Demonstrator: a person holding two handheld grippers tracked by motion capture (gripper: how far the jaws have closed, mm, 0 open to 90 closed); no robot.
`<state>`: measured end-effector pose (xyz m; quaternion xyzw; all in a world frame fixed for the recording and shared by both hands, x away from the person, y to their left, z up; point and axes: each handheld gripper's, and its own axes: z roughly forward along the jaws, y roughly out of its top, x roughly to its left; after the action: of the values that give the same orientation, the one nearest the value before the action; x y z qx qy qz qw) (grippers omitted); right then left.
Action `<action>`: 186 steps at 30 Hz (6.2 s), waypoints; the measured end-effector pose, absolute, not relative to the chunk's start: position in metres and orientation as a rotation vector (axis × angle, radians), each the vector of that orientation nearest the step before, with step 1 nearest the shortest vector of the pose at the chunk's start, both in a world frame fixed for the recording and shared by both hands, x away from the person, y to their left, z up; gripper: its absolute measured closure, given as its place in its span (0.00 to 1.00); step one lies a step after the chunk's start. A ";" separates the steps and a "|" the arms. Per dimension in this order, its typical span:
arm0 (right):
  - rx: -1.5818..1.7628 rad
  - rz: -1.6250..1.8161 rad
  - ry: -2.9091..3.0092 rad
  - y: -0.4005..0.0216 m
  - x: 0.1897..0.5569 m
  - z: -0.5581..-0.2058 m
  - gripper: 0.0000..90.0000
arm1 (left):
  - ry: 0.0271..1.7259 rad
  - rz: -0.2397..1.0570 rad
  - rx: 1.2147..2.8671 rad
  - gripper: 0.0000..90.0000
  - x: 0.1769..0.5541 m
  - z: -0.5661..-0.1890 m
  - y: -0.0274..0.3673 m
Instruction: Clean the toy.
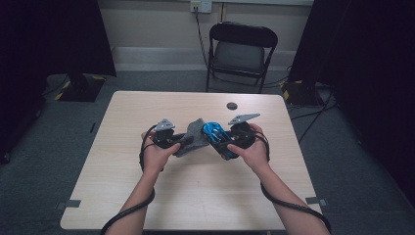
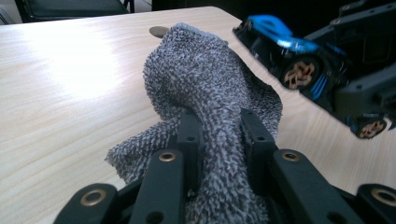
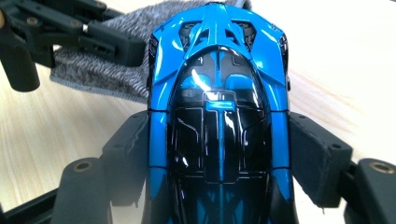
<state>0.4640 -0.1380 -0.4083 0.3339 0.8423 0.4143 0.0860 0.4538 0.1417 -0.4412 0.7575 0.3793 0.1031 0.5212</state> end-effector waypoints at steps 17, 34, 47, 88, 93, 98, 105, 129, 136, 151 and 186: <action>0.971 1.210 2.523 -0.124 0.463 -0.413 0.32 | 0.849 0.177 1.838 0.82 0.451 -0.448 0.124; 1.004 1.210 2.500 -0.122 0.470 -0.409 0.32 | 0.792 0.117 1.870 0.82 0.442 -0.456 0.098; 1.040 1.224 2.472 -0.122 0.476 -0.406 0.32 | 0.733 0.083 1.913 0.82 0.431 -0.463 0.075; 1.251 1.122 2.368 -0.211 0.484 -0.425 0.32 | 0.784 0.184 1.933 0.82 0.432 -0.457 0.123; 1.281 1.084 2.373 -0.221 0.484 -0.437 0.32 | 0.823 0.221 1.930 0.82 0.436 -0.459 0.138; 1.286 1.040 2.380 -0.224 0.486 -0.447 0.31 | 0.911 0.256 1.922 0.82 0.446 -0.469 0.160; 1.304 1.000 2.400 -0.226 0.491 -0.459 0.31 | 0.951 0.289 1.919 0.81 0.456 -0.476 0.171; 1.239 0.864 2.427 -0.218 0.503 -0.482 0.29 | 1.000 0.459 1.948 0.28 0.469 -0.486 0.184; 1.184 0.898 2.410 -0.224 0.500 -0.472 0.22 | 0.920 0.463 1.947 0.23 0.459 -0.468 0.180; 1.111 1.078 2.405 -0.229 0.466 -0.443 0.21 | 0.829 0.379 1.935 0.22 0.429 -0.455 0.165; 0.832 1.178 2.673 -0.168 0.376 -0.483 0.19 | 0.667 0.293 2.138 0.20 0.373 -0.488 0.137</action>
<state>0.3755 -0.1679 -0.4830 0.2734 0.8790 0.3872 0.0521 0.3731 0.1374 -0.4883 0.8558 0.2669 0.1172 0.4274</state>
